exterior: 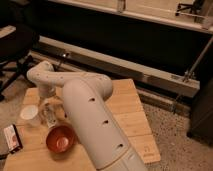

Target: Place the bottle in the ceramic bowl

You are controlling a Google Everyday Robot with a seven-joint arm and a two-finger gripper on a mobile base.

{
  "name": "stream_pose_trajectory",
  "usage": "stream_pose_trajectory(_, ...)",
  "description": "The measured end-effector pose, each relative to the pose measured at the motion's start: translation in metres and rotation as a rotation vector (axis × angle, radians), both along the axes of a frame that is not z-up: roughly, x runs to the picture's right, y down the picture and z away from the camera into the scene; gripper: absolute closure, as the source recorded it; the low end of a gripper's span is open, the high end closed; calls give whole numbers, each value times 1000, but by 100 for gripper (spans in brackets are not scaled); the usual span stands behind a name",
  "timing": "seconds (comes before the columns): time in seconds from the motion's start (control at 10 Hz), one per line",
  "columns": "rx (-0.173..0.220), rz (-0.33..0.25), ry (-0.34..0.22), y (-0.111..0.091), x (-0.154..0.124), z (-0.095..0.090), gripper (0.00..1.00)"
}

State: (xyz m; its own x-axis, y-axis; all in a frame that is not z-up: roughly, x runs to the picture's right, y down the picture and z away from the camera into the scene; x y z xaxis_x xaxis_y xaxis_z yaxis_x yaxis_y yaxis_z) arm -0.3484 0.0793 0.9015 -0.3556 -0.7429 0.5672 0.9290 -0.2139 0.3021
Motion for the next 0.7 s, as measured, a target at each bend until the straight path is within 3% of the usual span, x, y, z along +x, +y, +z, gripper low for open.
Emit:
stream_pose_trajectory(0.2, 15, -70, 8, 9, -2, -4, 20)
stream_pose_trajectory(0.4, 16, -94, 8, 14, -4, -4, 21)
stream_pose_trajectory(0.7, -6, -128, 11, 32, -12, 8, 48)
